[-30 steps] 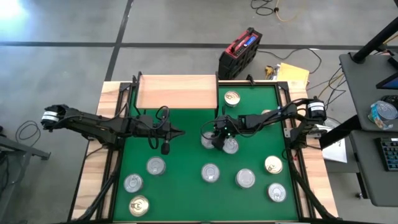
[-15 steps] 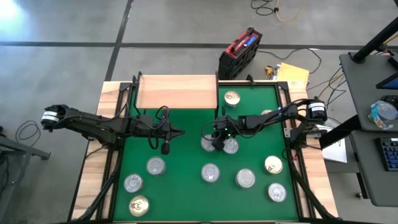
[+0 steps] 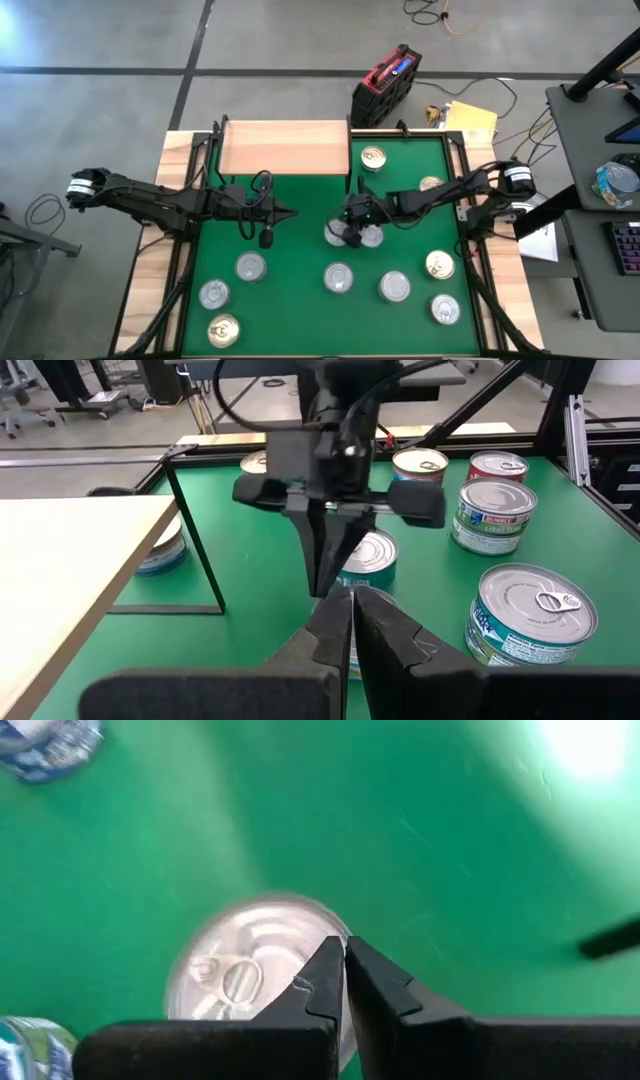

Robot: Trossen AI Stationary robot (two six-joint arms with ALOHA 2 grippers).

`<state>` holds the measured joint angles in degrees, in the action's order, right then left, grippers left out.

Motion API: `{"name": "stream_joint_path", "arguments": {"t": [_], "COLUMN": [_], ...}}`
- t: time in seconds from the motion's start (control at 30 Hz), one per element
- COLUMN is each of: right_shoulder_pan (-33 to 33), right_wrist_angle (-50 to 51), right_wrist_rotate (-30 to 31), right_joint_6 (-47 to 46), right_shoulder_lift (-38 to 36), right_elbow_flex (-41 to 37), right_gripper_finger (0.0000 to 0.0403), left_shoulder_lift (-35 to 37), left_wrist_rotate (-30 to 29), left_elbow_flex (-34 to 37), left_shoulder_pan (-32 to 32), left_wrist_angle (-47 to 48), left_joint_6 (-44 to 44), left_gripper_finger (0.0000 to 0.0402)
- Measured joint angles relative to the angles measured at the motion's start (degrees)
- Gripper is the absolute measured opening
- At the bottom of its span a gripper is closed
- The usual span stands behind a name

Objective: Stack canned seafood by type on shelf
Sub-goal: Put the top right blue tuna can on the shelf

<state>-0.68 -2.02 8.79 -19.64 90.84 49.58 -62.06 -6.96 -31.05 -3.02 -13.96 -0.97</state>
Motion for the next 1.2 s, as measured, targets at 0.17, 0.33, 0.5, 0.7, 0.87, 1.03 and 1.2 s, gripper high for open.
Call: {"name": "stream_joint_path", "arguments": {"t": [0.17, 0.33, 0.5, 0.7, 0.87, 1.03, 1.2], "right_shoulder_pan": [-2.2, -2.0, 0.8, 3.1, 3.2, 3.2, 3.4], "right_wrist_angle": [0.6, 4.5, 7.8, 7.3, 7.3, 6.2, 3.5], "right_wrist_rotate": [0.8, 4.2, -0.5, -6.7, -7.3, -7.5, -8.2], "right_joint_6": [2.2, -0.4, -5.1, -6.0, -3.1, -1.2, -0.7], "right_shoulder_lift": [0.1, 0.1, 0.0, 0.0, 1.1, 3.7, 6.1], "right_elbow_flex": [2.5, 3.0, 2.5, 1.8, 1.8, 1.8, 1.9], "right_gripper_finger": [0.0008, 0.0011, 0.0034, 0.0130, 0.0226, 0.0269, 0.0248], "left_shoulder_lift": [0.0, 0.0, 0.0, 0.0, 0.0, 0.0, 0.0], "left_wrist_rotate": [0.0, 0.0, 0.0, 0.0, 0.0, 0.0, 0.0], "left_elbow_flex": [0.0, 0.0, 0.0, 0.0, 0.0, 0.0, 0.0], "left_shoulder_pan": [0.0, 0.0, 0.0, 0.0, 0.0, 0.0, 0.0], "left_wrist_angle": [0.0, 0.0, 0.0, 0.0, 0.0, 0.0, 0.0], "left_joint_6": [0.0, 0.0, 0.0, 0.0, 0.0, -0.2, -0.2], "left_gripper_finger": [0.0000, 0.0000, 0.0000, 0.0000, 0.0000, 0.0000, 0.0000]}}
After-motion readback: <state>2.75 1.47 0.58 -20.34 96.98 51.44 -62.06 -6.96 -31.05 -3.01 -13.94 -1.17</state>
